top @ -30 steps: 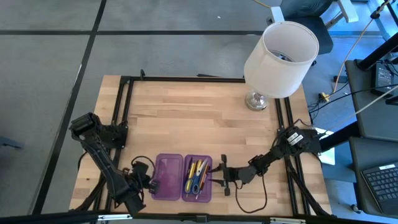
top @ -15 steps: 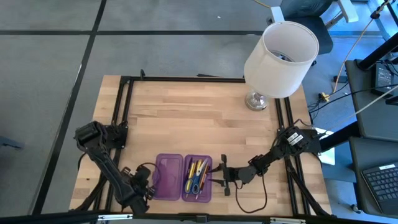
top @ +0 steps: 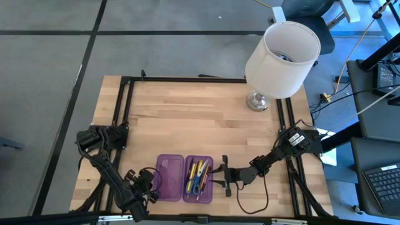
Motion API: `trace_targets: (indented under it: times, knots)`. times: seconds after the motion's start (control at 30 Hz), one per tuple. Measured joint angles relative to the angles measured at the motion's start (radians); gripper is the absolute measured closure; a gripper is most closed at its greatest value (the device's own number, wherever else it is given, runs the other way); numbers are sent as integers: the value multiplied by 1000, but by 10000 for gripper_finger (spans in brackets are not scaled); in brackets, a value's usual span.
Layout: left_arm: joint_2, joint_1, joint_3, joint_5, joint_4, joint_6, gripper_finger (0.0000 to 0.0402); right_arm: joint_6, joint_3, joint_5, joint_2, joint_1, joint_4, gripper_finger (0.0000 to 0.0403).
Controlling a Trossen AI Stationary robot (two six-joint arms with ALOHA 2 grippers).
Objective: Pick & place school supplies into a supply box
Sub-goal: Close the violet box
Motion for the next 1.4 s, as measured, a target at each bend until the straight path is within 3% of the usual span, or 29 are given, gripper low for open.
trace_targets:
  times: [0.5, 0.67, 0.87, 1.0, 1.13, 1.4]
  knots:
    - [1, -46, 0, -48, -14, -98, 398, 0, 0, -1, 0, 0, 0, 241]
    - [-2, -73, -1, 38, 40, -236, 398, 0, 0, -2, 0, 0, 0, 241]
    - [-5, -126, 74, -134, 231, -209, 398, 0, 0, 0, 0, 0, 0, 241]
    - [22, -129, 82, 18, 235, -245, 398, 0, 0, -5, 0, 0, 0, 241]
    - [67, -118, 88, 22, 222, -242, 398, 0, 0, -7, 0, 0, 0, 241]
    - [106, -117, 91, -106, 221, -230, 398, 0, 0, -8, 0, 0, 1, 241]
